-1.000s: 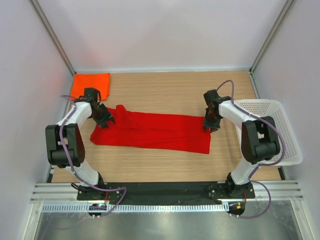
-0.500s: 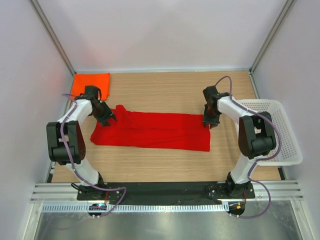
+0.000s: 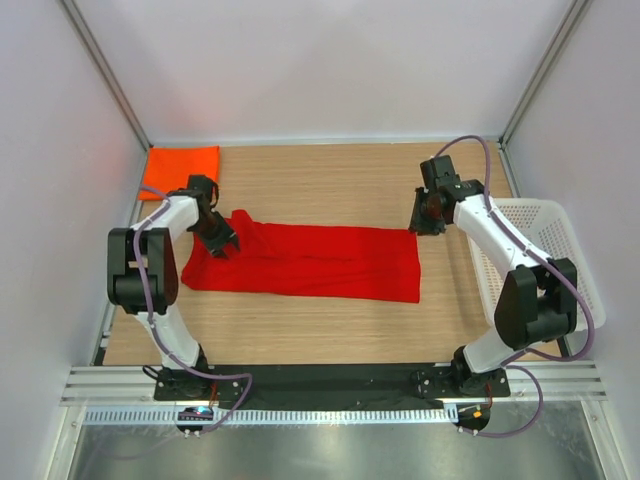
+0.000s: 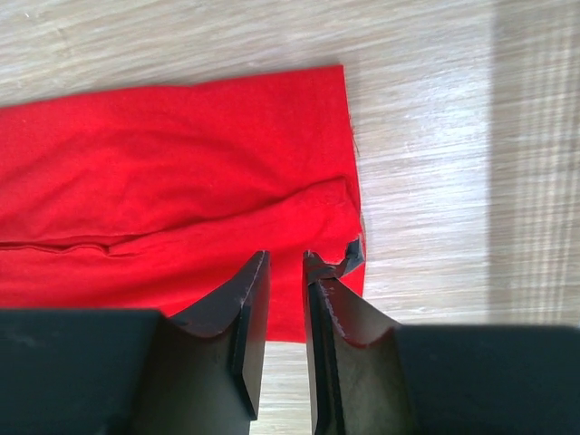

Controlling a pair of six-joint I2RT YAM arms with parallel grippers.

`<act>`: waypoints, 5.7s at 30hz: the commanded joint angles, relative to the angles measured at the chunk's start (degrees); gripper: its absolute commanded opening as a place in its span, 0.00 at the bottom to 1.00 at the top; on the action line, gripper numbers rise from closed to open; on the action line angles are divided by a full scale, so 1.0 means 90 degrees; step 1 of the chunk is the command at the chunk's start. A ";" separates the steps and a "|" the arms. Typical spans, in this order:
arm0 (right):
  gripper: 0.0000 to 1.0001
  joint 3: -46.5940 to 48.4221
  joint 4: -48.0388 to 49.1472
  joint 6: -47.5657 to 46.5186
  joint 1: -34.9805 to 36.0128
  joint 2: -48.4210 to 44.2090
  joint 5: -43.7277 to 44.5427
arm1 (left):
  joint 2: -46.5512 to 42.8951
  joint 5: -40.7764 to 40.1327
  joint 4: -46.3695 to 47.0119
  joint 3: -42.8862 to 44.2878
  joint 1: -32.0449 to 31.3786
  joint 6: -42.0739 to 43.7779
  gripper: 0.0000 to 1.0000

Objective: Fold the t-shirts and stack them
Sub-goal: Fold the tshirt

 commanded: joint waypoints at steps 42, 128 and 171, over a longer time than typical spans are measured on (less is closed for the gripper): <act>0.20 -0.1011 0.0644 -0.0133 -0.0057 -0.1113 -0.0787 | 0.0096 -0.0923 -0.0644 0.1023 -0.0475 -0.0082 0.16; 0.29 -0.0903 0.0019 -0.0241 0.0353 0.0137 -0.1852 | -0.1516 -0.1959 -0.1123 0.0222 -0.1356 -0.0376 0.42; 0.86 0.1645 -0.0665 -0.2390 0.1242 0.2900 -0.0173 | 0.1892 -0.3098 -0.3358 0.3277 -0.1627 -0.2660 0.61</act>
